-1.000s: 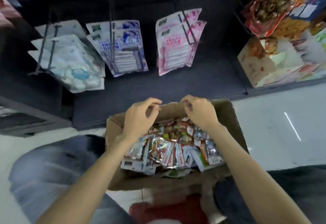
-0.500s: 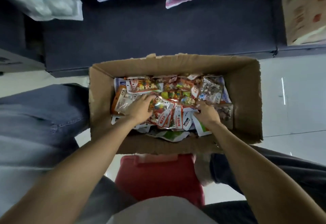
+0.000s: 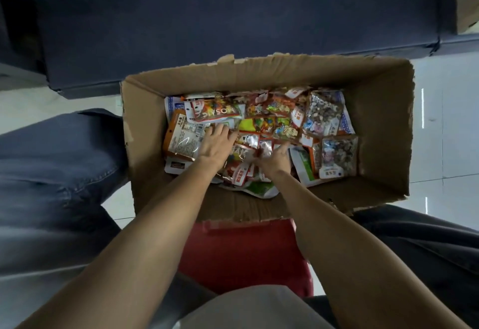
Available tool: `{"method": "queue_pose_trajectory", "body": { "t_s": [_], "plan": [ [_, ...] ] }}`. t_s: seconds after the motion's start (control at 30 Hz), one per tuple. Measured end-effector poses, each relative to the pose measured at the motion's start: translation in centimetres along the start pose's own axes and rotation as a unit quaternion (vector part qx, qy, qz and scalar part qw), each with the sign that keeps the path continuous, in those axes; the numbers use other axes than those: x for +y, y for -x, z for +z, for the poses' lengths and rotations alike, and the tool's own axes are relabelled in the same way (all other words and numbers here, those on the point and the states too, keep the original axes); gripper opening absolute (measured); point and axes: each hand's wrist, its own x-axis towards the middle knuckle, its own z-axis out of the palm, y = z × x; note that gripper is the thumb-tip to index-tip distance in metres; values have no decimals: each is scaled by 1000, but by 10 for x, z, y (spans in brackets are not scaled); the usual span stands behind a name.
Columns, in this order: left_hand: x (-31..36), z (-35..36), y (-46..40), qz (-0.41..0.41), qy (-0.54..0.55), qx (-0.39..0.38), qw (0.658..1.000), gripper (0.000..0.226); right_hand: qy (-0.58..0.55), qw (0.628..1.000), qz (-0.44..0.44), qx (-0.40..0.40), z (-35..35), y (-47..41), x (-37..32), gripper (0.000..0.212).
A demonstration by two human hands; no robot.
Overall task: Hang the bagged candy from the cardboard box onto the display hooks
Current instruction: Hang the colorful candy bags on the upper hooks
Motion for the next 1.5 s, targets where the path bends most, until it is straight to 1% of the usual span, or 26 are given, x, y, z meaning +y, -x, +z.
{"method": "queue_pose_trajectory", "body": {
  "t_s": [0.1,0.17,0.23,0.3,0.37,0.4,0.47,0.57,0.6,0.67,0.7,0.73,0.77,0.8,0.83,0.87,0.97,1.03,1.1,1.17,1.2,1.3,1.33,1.4,1.43,1.5],
  "plan": [
    [0,-4,-1,4,15,28,999,80,24,1000,-18,2,10,0,-4,74],
    [-2,-5,-2,17,37,31,999,84,45,997,-58,7,21,2,-9,59],
    [-7,-4,-1,23,56,24,998,89,47,994,-89,42,29,5,-14,43],
    [-16,-4,3,17,68,16,997,79,50,988,-135,61,25,15,-18,32],
    [-25,-6,13,-9,146,0,989,70,83,971,-213,71,10,28,-19,20],
    [-29,-12,20,-17,206,-1,978,73,90,960,-252,81,-1,34,-20,16],
    [-33,-29,39,-25,302,29,952,81,70,941,-315,100,-30,48,-21,18],
    [-30,-70,67,-15,393,123,911,92,45,923,-367,108,-74,69,-26,22],
    [-28,-84,75,-12,405,146,903,102,41,918,-379,109,-86,77,-29,23],
    [-26,-111,91,-3,386,184,904,122,54,895,-427,115,-107,96,-37,27],
    [-26,-122,99,7,359,197,912,122,79,879,-456,117,-117,108,-42,28],
    [-27,-131,106,18,330,213,920,113,109,861,-484,116,-126,121,-48,25],
    [-29,-138,112,30,318,235,918,98,138,843,-507,116,-135,133,-54,22],
    [-31,-144,118,42,326,257,909,83,161,825,-529,119,-145,147,-61,19],
    [-35,-152,126,52,345,272,897,74,169,809,-548,125,-156,161,-67,19],
    [-38,-160,133,63,372,282,882,72,162,795,-569,136,-167,175,-73,22],
    [-39,-201,161,88,496,255,826,83,96,768,-608,176,-199,215,-91,28],
    [-37,-230,177,93,557,246,787,78,32,772,-610,176,-219,236,-102,27],
    [-33,-254,192,108,589,263,757,69,-8,772,-613,167,-234,257,-111,20],
    [-28,-270,205,121,608,278,734,68,-23,781,-609,134,-243,274,-117,17],
    [-27,-274,209,125,620,282,722,66,-27,786,-606,121,-246,281,-119,20],
    [-22,-280,222,130,646,299,691,57,-51,776,-619,115,-249,297,-124,20],
    [-20,-281,224,123,654,308,679,56,-65,766,-626,131,-250,302,-125,25],
    [-18,-284,228,102,686,328,642,55,-130,749,-629,164,-254,306,-122,50],
    [-18,-287,228,90,706,341,615,54,-179,749,-617,161,-255,307,-119,65],
    [-19,-295,229,64,733,374,564,55,-249,767,-577,131,-249,307,-112,89]
  ]
}}
